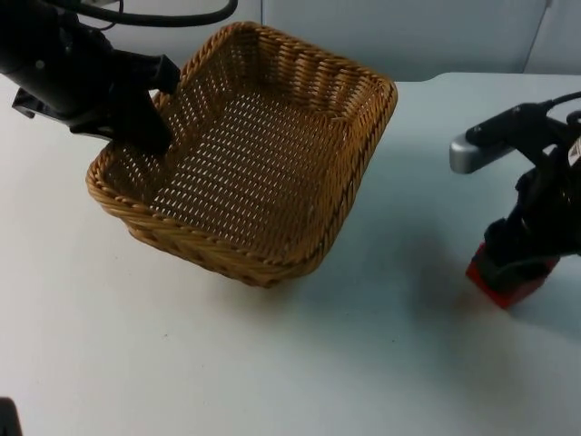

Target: Pick up the basket with the left hand and place the cube into the basket with the right hand.

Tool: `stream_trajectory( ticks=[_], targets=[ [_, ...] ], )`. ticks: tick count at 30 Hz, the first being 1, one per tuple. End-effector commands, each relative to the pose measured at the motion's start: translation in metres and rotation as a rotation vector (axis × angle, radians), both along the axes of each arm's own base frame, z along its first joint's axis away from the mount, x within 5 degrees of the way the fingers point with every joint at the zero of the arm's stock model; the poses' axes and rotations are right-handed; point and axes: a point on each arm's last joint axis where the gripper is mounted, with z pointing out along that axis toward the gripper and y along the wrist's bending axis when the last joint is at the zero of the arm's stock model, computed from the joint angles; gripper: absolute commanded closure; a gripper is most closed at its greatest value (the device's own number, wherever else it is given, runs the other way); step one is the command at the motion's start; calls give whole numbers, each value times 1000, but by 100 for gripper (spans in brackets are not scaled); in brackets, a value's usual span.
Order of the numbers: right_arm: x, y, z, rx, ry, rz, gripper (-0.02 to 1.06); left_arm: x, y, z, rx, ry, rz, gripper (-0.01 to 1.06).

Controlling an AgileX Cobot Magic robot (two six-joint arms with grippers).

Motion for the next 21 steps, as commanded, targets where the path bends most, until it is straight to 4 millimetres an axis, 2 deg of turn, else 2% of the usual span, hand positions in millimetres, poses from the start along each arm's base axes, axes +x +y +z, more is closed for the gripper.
stream_trajectory(
  ticks=[1,2,4,6,7,10,12,13,16,18,21],
  targets=[
    [21,-1,32,-62,-85,-48,105,1,-1,8,-26,-16,22,105],
    [21,-1,32,-62,-85,-48,105,1,-1,8,-26,-16,22,105],
    [39,3,71,-129,-176,-77,105,1,-1,8,-26,-16,22,105],
    [50,14,103,-122,-248,-71,105,1,-1,8,-26,-16,22,105],
    [50,14,103,-122,-248,-71,105,1,-1,8,-26,-16,22,105],
    [55,42,135,-3,-299,-14,105,1,-1,8,-26,-16,22,105],
    [52,66,146,123,-300,56,105,1,-1,8,-26,-16,22,105],
    [52,66,146,123,-300,56,105,1,-1,8,-26,-16,22,105],
    [46,94,152,270,-315,147,105,1,-1,8,-26,-16,22,105],
    [45,100,151,300,-320,154,105,1,-1,8,-26,-16,22,105],
    [47,115,135,314,-298,173,105,1,-1,8,-26,-16,22,105]
  ],
)
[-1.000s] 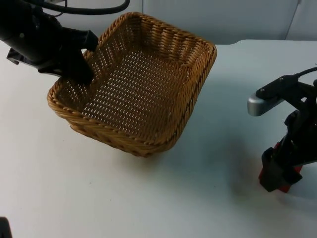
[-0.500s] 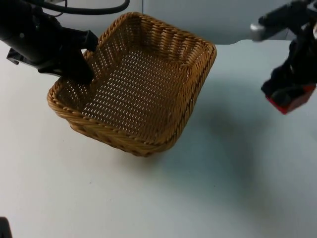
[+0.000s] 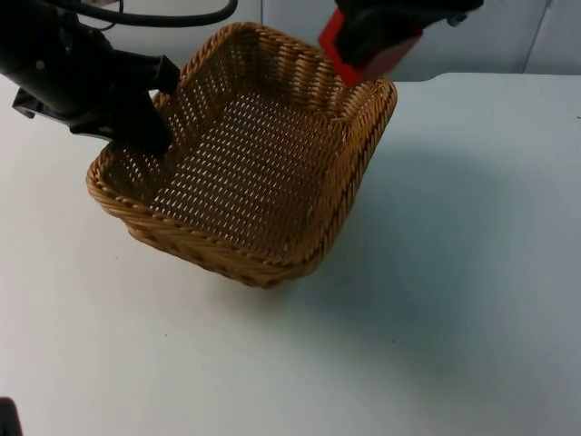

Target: Pick up the basket with the left hand and place the cube into the basket with the right hand.

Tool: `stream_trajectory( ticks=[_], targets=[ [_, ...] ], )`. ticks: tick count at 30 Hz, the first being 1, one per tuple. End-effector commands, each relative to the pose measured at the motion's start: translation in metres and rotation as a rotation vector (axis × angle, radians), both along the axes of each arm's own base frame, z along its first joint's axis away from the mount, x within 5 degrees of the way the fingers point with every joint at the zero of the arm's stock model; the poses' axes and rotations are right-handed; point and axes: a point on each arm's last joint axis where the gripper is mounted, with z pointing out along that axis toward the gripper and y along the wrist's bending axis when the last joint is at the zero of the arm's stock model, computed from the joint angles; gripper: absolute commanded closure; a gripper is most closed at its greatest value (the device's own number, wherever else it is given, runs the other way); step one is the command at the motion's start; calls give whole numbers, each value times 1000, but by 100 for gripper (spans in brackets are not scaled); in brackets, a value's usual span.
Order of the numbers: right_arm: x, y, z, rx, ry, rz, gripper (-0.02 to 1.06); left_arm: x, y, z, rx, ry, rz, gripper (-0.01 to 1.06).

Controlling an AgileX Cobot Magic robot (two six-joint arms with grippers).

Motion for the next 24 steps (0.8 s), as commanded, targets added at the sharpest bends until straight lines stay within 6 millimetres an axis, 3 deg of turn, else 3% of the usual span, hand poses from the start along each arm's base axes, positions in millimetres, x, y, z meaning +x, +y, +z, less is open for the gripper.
stream_trajectory(
  ticks=[1,7,11,13,15,16,18,20,21,22,24],
  targets=[
    [3,9,-8,15,-6,20,105,1,-1,8,-26,-16,22,105],
    [8,23,-39,-8,36,37,105,1,-1,8,-26,-16,22,105],
    [11,31,-52,-15,53,46,95,1,-1,8,-26,-16,22,105],
    [12,35,-53,-20,59,58,83,2,-1,8,-24,-21,26,105],
    [14,38,-49,-21,57,82,60,3,0,8,-17,-32,33,105],
    [14,38,-49,-21,57,82,60,3,0,8,-17,-32,33,105],
    [14,40,-49,-22,52,102,38,4,0,8,-12,-38,36,105],
    [14,40,-49,-32,43,119,9,4,1,8,-8,-44,40,105],
    [14,40,-49,-32,43,119,9,4,1,8,-8,-44,40,105],
    [15,40,-48,-35,38,124,-1,4,1,8,-8,-45,41,105],
    [15,39,-47,-47,18,135,-1,4,1,8,-8,-45,41,105]
  ],
)
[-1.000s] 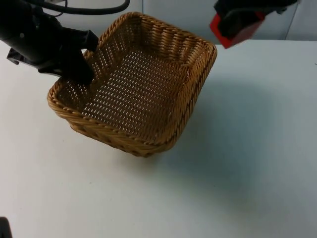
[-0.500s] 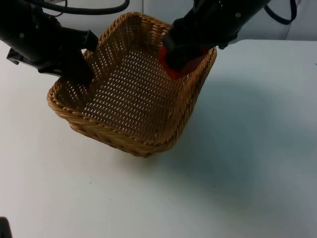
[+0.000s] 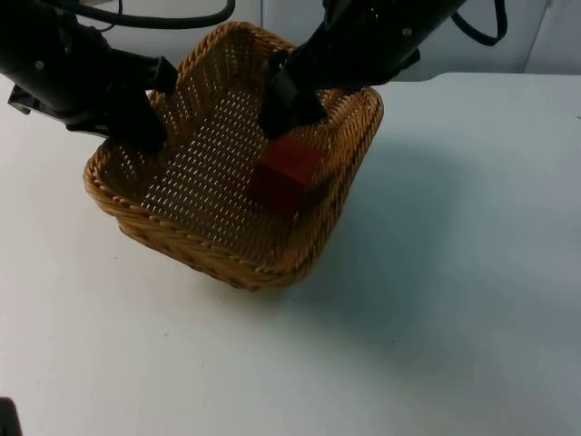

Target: Pick up the basket with the left hand and place the cube into the basket with the right hand.

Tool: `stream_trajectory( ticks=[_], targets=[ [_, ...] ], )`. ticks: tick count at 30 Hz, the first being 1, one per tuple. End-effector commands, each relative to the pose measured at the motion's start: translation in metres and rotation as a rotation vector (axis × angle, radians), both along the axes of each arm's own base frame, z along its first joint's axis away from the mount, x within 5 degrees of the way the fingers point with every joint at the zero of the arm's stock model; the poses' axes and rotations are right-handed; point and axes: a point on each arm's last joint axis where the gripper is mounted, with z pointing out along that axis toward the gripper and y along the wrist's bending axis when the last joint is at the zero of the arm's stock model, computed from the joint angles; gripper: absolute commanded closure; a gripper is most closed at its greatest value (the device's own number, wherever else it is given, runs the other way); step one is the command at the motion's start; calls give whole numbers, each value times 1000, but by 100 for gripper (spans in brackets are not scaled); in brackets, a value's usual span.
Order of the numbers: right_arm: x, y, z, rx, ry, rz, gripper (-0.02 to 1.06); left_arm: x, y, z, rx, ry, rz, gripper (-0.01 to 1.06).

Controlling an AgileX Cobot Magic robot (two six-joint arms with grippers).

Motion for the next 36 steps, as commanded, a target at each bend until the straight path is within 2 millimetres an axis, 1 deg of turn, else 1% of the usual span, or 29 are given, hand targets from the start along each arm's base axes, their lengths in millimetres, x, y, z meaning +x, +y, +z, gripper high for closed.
stream_trajectory(
  ticks=[1,2,3,4,5,6,7,8,9,10,11,12,13,15,16,19,23,25,27,30,33,36],
  targets=[
    [2,1,7,-21,-56,32,0,1,-1,8,-31,-15,24,105],
    [2,1,7,-21,-56,32,0,1,-1,8,-31,-15,24,105],
    [3,-1,14,-43,-83,43,1,1,-1,8,-31,-15,24,105],
    [5,-3,22,-62,-99,48,5,2,-1,8,-31,-17,26,105],
    [7,-5,32,-84,-115,44,12,2,-1,8,-31,-17,26,105],
    [11,-13,48,-102,-138,16,27,2,-1,8,-31,-17,26,105],
    [11,-13,48,-102,-138,16,27,2,-1,8,-31,-17,26,105],
    [14,-19,61,-105,-150,-18,44,2,-1,8,-31,-17,26,105],
    [18,-28,78,-91,-165,-79,75,2,-1,8,-31,-17,26,105],
    [22,-38,92,-61,-174,-145,100,2,-1,8,-31,-17,26,105],
    [25,-49,105,-19,-180,-216,104,2,-1,8,-31,-17,26,105],
    [25,-49,105,-19,-180,-216,104,2,-1,8,-31,-17,26,105],
    [26,-63,121,28,-191,-274,104,2,-1,8,-31,-17,26,105],
    [25,-81,135,67,-187,-341,105,2,-1,8,-30,-18,27,105],
    [25,-81,135,67,-187,-341,105,2,-1,8,-30,-18,27,105],
    [21,-97,140,50,-140,-375,105,2,-1,8,-30,-18,27,105],
    [16,-100,137,-5,-85,-366,105,2,-1,8,-29,-19,28,105],
    [12,-97,135,12,-37,-348,105,3,-2,9,-56,-17,50,105],
    [11,-96,135,26,-27,-347,105,3,-3,10,-74,-15,63,105],
    [10,-93,135,54,-12,-317,105,4,-9,14,-151,0,110,105],
    [10,-90,136,79,-8,-302,105,4,-15,13,-185,13,124,105],
    [10,-89,137,89,-20,-298,105,3,-27,2,-198,50,109,105]
  ],
)
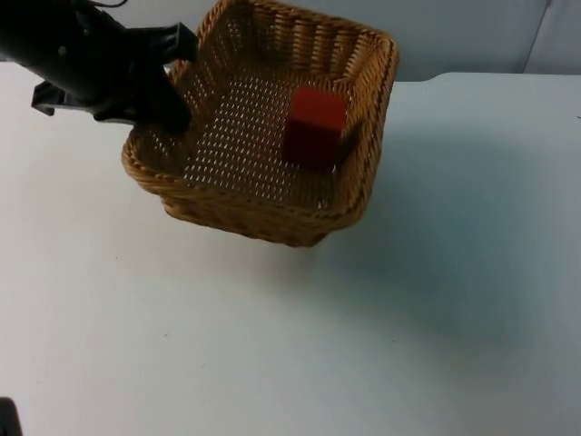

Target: Pick up the basket with the left hand and place the cube into the basket with the right hand.

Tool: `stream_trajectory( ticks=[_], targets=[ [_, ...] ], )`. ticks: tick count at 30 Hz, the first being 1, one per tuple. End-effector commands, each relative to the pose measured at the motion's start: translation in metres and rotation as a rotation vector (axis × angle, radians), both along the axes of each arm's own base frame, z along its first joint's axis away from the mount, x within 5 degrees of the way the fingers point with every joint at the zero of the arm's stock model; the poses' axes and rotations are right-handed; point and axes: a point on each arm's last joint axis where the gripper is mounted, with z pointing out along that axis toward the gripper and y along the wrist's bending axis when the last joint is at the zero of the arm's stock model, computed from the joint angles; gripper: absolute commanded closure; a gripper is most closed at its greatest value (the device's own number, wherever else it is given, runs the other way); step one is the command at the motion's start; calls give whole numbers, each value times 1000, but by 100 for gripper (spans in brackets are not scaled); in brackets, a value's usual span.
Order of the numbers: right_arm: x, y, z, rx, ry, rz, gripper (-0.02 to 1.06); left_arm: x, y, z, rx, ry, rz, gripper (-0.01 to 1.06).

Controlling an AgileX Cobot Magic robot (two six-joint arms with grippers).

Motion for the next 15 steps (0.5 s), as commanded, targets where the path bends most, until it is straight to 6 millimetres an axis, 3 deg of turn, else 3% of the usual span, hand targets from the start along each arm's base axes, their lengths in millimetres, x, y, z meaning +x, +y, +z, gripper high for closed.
stream_trajectory(
  ticks=[1,5,12,14,15],
  targets=[
    [0,-1,5,14,-25,6,105,0,-12,-2,-51,26,7,105],
    [0,-1,5,6,-31,17,105,-4,-22,-32,-61,131,-39,105],
    [1,-1,6,2,-41,17,105,-5,-23,-67,-59,231,-45,102],
    [2,-1,6,4,-52,18,105,-5,-23,-73,-50,239,-56,92],
    [3,-1,7,8,-65,17,105,-5,-23,-76,-40,232,-75,79]
  ],
)
